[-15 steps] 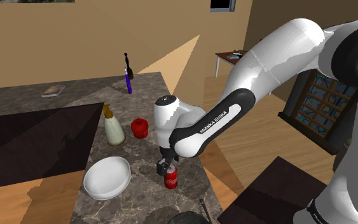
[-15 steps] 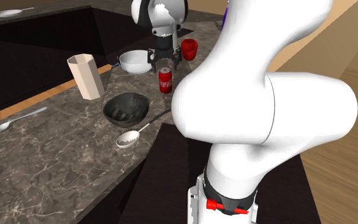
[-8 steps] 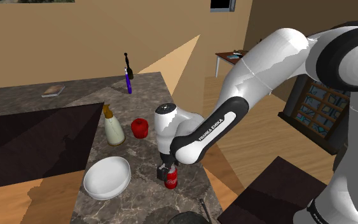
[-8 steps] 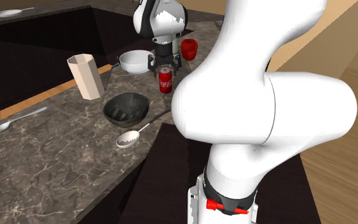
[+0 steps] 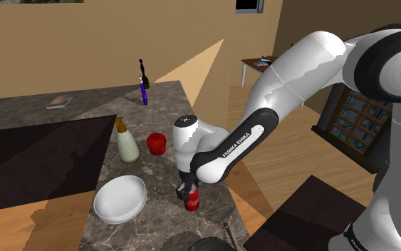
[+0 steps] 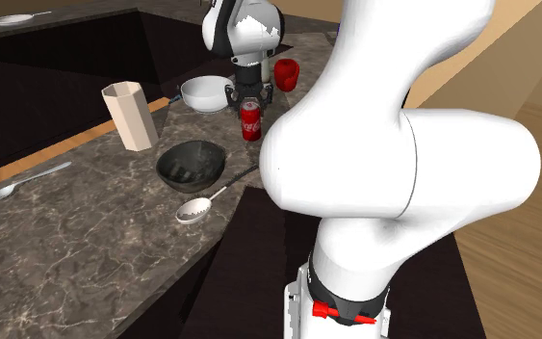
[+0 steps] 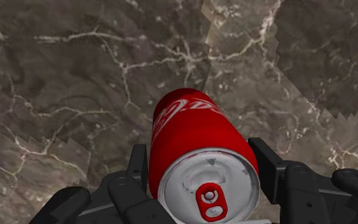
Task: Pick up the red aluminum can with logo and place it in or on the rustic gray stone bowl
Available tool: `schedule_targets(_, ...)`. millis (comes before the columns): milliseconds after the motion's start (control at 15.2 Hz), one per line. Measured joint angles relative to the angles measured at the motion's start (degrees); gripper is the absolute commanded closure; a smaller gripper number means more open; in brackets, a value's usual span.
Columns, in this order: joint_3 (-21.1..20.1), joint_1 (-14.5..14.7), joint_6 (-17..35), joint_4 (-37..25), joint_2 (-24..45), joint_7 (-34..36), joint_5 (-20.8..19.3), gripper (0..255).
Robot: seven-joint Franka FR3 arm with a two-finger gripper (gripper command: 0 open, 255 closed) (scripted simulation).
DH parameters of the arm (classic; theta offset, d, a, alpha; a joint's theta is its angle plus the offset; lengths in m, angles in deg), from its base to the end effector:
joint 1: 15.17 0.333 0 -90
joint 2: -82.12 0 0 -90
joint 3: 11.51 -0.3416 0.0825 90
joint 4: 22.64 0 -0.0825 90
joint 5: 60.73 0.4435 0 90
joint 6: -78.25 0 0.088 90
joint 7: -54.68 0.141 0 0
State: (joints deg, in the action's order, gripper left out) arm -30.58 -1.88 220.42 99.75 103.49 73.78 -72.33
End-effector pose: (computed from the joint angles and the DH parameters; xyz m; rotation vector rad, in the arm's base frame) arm 0.5208 0.3318 0.1812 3.0842 0.5782 0.0038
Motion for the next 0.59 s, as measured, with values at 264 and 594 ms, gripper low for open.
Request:
schedule_targets(264, 0.01, -0.01, -0.02, -0.1, 0.05, -0.04, -0.01, 255)
schedule_targets(594, -0.26, -0.1, -0.79, -0.11, -0.55, -0.24, 0.41, 255)
